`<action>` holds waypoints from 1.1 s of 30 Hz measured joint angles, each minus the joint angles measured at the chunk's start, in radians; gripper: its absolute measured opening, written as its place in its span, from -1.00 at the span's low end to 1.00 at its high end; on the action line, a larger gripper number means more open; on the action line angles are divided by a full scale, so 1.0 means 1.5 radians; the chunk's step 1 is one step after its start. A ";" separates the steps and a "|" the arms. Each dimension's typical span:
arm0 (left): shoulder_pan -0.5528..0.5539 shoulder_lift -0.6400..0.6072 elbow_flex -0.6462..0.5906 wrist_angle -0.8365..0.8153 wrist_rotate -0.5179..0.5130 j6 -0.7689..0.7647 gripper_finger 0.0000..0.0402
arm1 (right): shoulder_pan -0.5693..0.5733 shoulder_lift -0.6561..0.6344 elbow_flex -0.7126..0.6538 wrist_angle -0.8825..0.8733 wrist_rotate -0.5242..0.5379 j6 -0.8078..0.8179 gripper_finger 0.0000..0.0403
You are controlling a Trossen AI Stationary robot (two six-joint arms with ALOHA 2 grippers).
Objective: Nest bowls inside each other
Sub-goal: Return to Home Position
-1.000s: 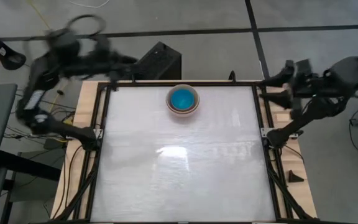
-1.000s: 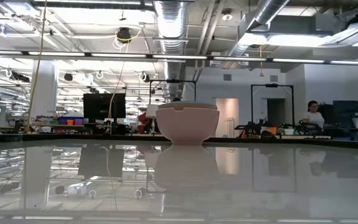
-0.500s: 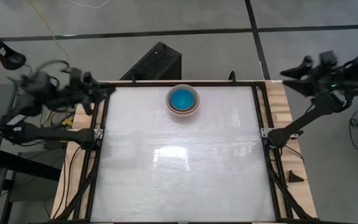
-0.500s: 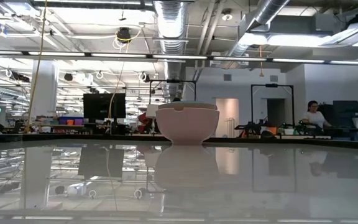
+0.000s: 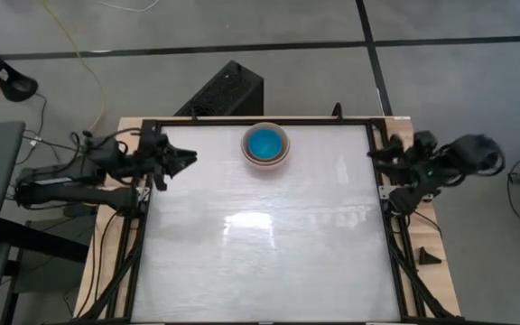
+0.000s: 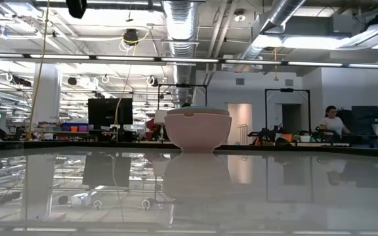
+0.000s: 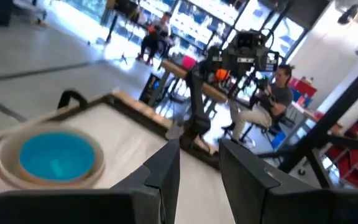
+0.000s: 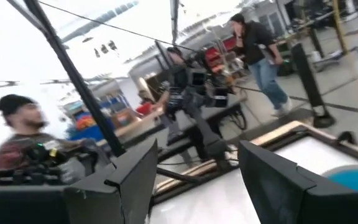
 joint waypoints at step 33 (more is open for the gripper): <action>-0.216 -0.060 -0.405 0.276 -0.239 -0.119 -0.50 | 0.197 -0.002 -0.491 0.487 0.229 0.101 0.29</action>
